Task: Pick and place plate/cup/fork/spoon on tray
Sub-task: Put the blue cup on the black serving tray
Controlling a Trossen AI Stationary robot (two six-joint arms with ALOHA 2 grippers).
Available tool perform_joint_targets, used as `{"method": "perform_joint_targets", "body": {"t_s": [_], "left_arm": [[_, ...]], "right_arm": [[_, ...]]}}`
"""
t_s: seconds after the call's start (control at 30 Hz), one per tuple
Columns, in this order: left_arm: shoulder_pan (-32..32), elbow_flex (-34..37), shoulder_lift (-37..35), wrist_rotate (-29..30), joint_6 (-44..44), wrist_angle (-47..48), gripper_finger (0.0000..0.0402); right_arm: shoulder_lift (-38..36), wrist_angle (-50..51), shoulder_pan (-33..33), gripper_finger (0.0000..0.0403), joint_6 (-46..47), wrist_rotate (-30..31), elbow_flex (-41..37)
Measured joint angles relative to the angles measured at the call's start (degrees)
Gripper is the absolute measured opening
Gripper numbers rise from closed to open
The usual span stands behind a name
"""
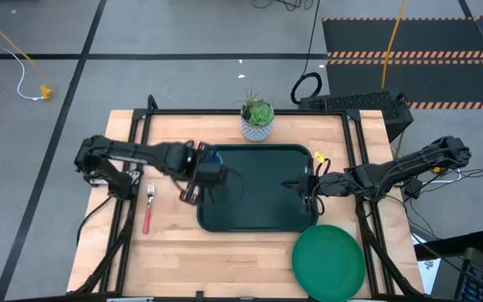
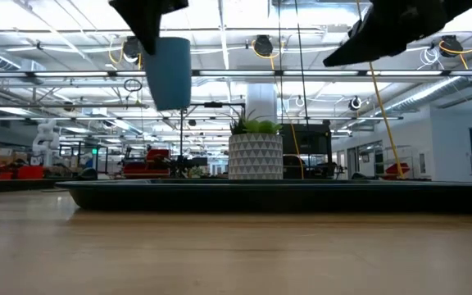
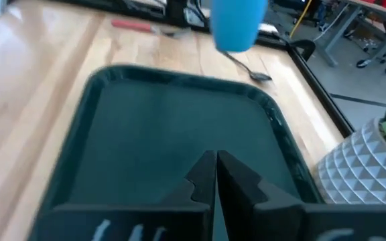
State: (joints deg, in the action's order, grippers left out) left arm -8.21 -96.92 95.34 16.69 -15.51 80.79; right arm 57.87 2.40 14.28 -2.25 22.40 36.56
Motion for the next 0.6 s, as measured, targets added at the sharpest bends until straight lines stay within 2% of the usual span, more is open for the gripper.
{"method": "perform_joint_targets", "body": {"t_s": [0.3, 0.6], "left_arm": [[9.5, 0.08, 1.42, -0.16, -5.19, -4.28, 0.0006], [13.32, 0.1, 6.69, -1.89, -9.05, -7.32, 0.0005]], "right_arm": [[0.0, 2.57, -1.84, 0.0009, -0.19, 0.01, 0.0], [0.01, 3.09, -1.92, 0.0009, 0.01, 0.03, 0.0]]}}
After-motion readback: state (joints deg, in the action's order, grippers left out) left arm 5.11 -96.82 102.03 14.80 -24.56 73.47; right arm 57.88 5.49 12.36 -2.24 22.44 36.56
